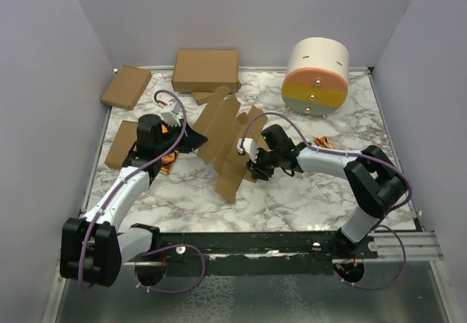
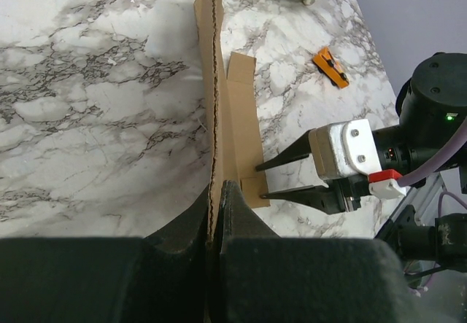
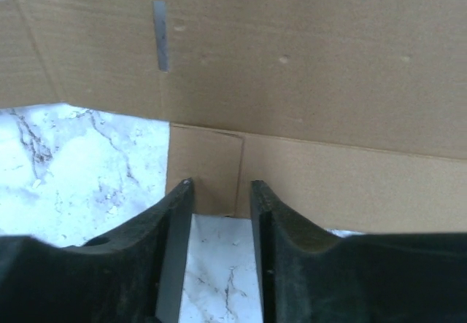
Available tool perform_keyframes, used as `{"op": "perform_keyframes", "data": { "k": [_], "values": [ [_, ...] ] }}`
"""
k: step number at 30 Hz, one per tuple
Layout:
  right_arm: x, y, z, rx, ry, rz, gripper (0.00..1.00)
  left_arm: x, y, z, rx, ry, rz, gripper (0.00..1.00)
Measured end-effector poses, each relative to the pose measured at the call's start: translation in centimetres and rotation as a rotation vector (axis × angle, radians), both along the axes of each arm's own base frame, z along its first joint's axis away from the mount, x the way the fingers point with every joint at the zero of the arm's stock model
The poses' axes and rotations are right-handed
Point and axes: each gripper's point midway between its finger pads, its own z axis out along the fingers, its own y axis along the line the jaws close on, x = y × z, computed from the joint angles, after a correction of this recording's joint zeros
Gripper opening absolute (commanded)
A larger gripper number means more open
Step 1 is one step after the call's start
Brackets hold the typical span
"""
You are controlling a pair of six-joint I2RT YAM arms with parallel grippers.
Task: Fold the paper box
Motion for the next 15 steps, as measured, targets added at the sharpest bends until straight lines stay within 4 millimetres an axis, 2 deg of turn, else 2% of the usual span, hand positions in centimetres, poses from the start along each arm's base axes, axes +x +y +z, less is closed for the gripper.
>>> {"op": "perform_keyframes", "data": {
  "k": [2, 6, 9, 12, 15],
  "values": [
    [0.2, 0.0, 0.1, -0.003, -0.003, -0.007, 0.53, 0.0, 0.0, 0.1, -0.001, -0.003, 0.0, 0.0],
    [0.4, -0.2, 1.1, -0.003, -0.012, -0.01, 0.62, 0.0, 0.0, 0.1, -0.004, -0.002, 0.001, 0.0],
    [-0.2, -0.1, 3.4, 0.043, -0.028, 0.038, 0.68, 0.0, -0.1, 0.1, -0.012, 0.009, 0.005, 0.0],
    [-1.2, 1.3, 7.6, 0.169, -0.071, 0.132, 0.75, 0.0, 0.0, 0.0, -0.021, 0.026, 0.02, 0.0],
    [-1.8, 3.0, 10.3, 0.262, -0.091, 0.183, 0.79, 0.3, 0.2, -0.1, -0.03, 0.047, 0.055, 0.0]
  ]
}}
